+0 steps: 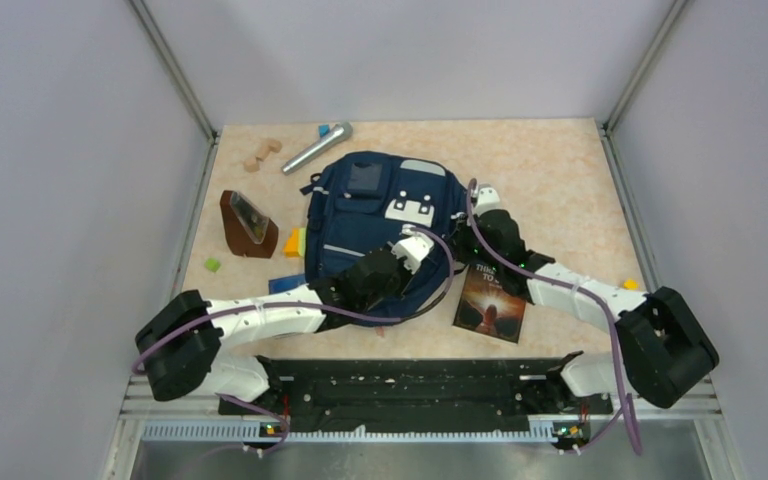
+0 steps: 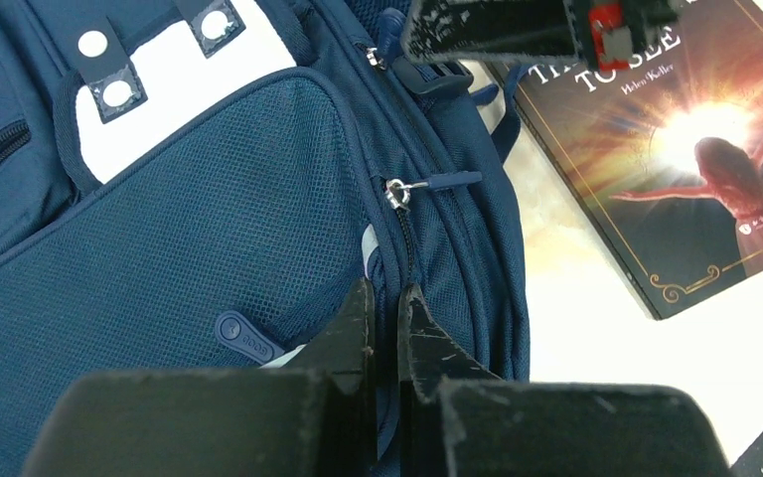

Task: Pack the student bag
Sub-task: Zip the student bag at the center of the board, then unzip the student bag at the center of the board.

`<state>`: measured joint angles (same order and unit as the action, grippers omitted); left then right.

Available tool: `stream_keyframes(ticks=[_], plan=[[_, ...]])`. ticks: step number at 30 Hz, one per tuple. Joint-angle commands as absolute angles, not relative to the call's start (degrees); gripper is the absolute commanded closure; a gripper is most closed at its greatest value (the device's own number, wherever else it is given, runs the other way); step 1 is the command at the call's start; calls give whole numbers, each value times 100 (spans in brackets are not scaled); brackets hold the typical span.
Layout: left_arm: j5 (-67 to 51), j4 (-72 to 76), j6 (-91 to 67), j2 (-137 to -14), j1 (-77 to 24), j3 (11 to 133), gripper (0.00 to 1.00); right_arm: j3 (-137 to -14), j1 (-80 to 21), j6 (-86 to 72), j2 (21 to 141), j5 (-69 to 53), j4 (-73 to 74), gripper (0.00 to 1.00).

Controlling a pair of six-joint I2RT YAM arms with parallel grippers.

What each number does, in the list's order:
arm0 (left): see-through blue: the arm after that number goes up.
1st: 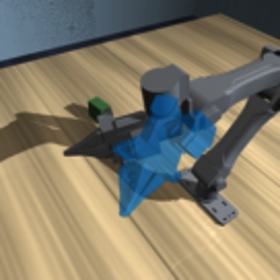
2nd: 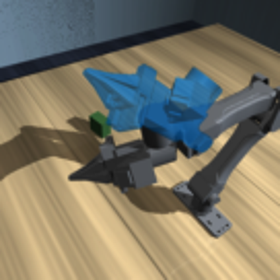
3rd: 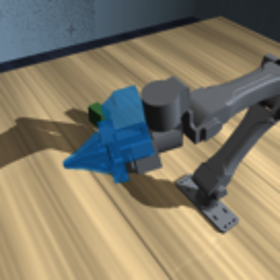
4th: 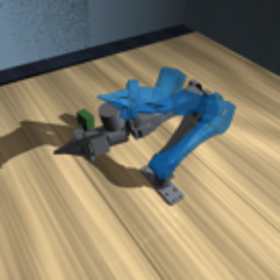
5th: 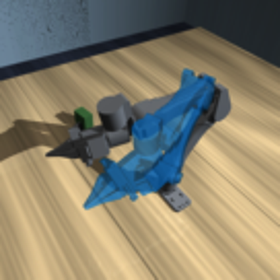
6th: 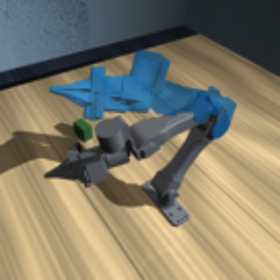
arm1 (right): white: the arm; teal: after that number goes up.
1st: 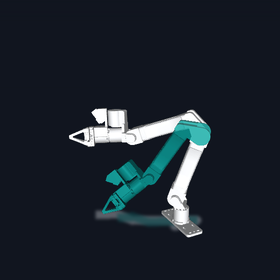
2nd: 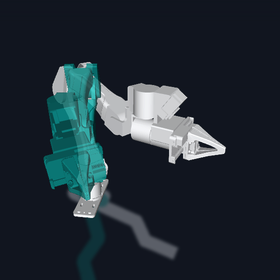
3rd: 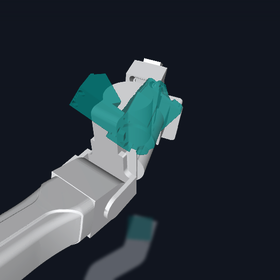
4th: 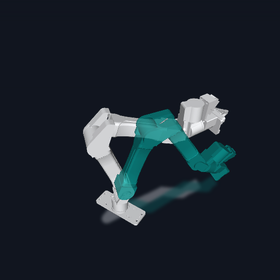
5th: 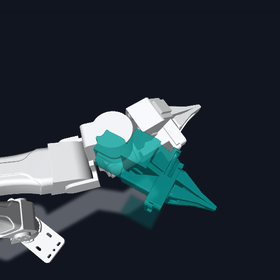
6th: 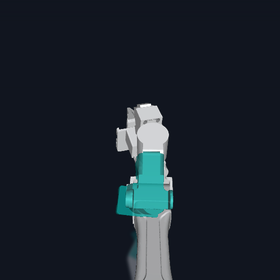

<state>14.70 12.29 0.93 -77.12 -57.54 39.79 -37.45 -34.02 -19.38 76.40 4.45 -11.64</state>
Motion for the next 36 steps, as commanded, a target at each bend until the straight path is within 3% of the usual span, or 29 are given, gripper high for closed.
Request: stream_keyframes(ticks=[1, 9, 15, 18, 26, 36], plan=[[1960, 1621, 113, -7813, -5673, 4504, 100, -3524, -3508, -2020, 7248, 319, -1286, 100], [1951, 1539, 335, -7886, -5674, 4661, 100, -3226, -3542, -2285, 6970, 842, -1286, 100], [1900, 1600, 432, -7793, -5675, 4440, 100, -3178, -3521, -2506, 6762, 988, -1345, 69], [1825, 1726, 428, -7738, -5677, 4330, 100, -3279, -3402, -2713, 6878, 719, -1407, 63], [1643, 1829, 300, -7748, -5677, 4225, 100, -3308, -2685, -3479, 7470, -788, -2248, 62], [1620, 1826, 250, -7645, -5678, 4114, 100, -3634, -2592, -3191, 7612, -641, -1915, 63]])
